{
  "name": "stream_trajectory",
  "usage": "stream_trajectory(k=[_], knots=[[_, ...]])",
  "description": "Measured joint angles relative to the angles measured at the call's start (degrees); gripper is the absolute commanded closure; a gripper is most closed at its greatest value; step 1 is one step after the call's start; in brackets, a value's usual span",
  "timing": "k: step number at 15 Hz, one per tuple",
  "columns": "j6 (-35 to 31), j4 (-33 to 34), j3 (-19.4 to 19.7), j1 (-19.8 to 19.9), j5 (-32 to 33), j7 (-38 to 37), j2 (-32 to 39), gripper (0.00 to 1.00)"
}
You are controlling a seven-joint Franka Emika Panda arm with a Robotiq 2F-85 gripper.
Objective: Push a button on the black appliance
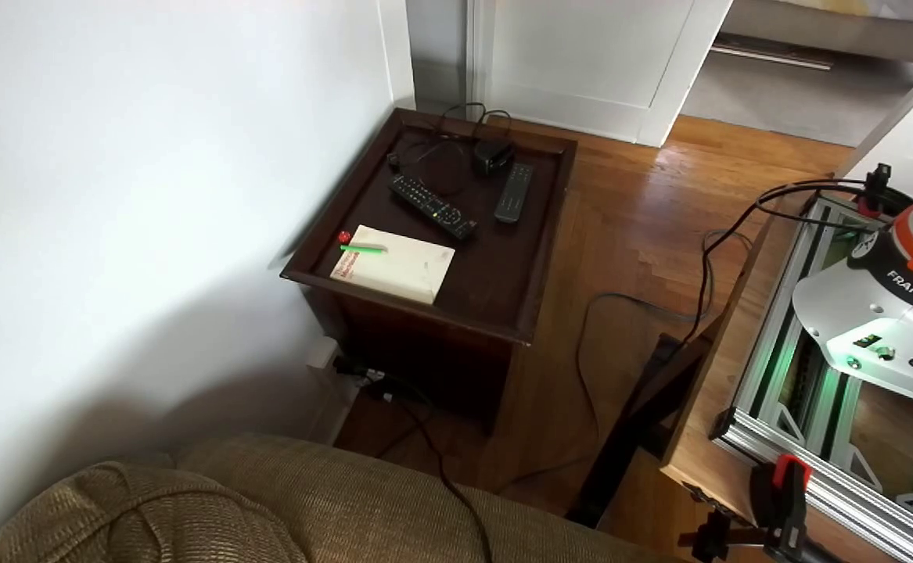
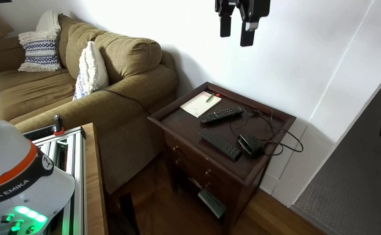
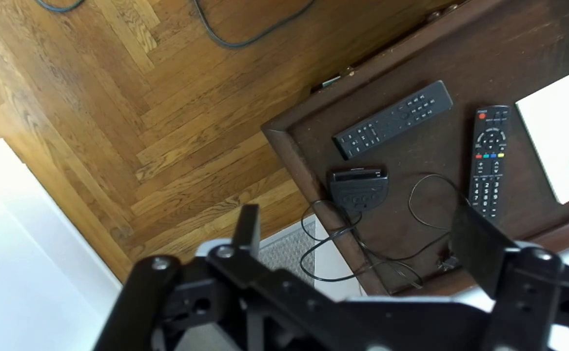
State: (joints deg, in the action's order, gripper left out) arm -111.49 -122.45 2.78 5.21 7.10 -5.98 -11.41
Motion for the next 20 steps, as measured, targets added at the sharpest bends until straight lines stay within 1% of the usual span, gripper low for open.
stream_trajectory(k=[6, 9, 11, 14, 16, 20], knots=[[-15.42, -4.18, 0.4, 0.01, -4.39, -4.2, 7.17, 0.0], [-24.95, -5.82, 0.27, -0.05, -4.45, -4.71, 11.15, 0.0], [-29.24, -6.47, 0.21, -0.21, -4.45, -4.5, 13.99, 0.0], [-32.79, -6.88, 0.16, -0.77, -4.24, -3.1, 18.13, 0.0], [-33.45, -6.86, 0.21, -1.01, -3.42, -2.24, 20.77, 0.0], [-33.48, -6.45, 0.24, -1.05, -3.37, -2.2, 21.35, 0.0]])
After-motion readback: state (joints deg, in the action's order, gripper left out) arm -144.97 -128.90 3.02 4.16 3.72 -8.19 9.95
